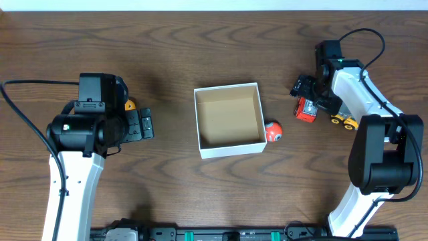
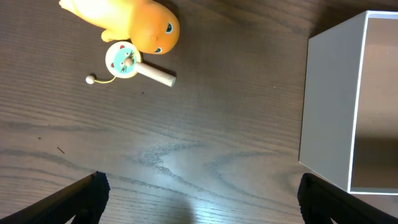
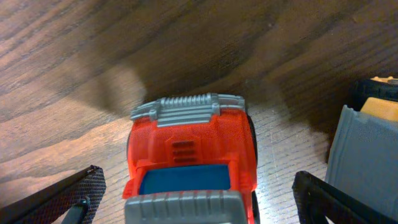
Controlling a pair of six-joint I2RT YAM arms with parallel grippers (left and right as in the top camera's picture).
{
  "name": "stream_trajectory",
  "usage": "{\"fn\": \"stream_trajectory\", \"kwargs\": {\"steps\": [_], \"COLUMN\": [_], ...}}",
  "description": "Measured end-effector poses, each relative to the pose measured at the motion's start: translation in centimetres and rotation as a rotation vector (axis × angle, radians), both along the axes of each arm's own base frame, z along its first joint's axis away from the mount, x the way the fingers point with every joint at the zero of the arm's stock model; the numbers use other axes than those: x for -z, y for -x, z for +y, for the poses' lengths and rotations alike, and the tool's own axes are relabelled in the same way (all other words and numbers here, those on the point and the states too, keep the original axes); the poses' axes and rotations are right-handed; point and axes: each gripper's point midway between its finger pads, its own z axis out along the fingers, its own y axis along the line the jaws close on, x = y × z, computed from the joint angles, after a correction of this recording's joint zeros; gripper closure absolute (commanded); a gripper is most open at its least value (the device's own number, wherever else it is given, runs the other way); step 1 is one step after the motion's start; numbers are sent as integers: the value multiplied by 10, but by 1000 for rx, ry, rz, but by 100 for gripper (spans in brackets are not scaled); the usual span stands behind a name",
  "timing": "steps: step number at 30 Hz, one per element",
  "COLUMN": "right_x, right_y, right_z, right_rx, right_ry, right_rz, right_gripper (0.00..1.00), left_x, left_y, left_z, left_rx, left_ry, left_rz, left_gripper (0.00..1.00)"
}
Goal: Pack container
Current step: 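Lower the right gripper onto the red fire truck and grasp it, then carry the red fire truck left and lower it into the box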
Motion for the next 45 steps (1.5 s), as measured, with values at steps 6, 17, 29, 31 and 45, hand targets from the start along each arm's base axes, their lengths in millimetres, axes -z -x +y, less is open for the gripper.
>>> {"fn": "stream_trajectory", "kwargs": {"steps": [6, 17, 29, 31, 45], "right_x": [0, 0, -4, -4, -11], "right_y": [0, 0, -4, -4, -6], "right_z": [0, 1, 2, 2, 7], "right_rx": [3, 11, 12, 12, -35], "right_ry": [-1, -6, -11, -11, -3], "right_rz": [1, 0, -12, -12, -34], "right_gripper": [11, 53, 73, 77, 99], "left_x": [0, 0, 0, 0, 0], "left_y": [0, 0, 0, 0, 0], "left_z": [0, 0, 0, 0, 0], "left_rx": [0, 0, -1, 0, 0], "left_ry": [0, 0, 0, 0, 0], "left_rz": [0, 0, 0, 0, 0], "left_gripper": [2, 2, 2, 2, 2]}}
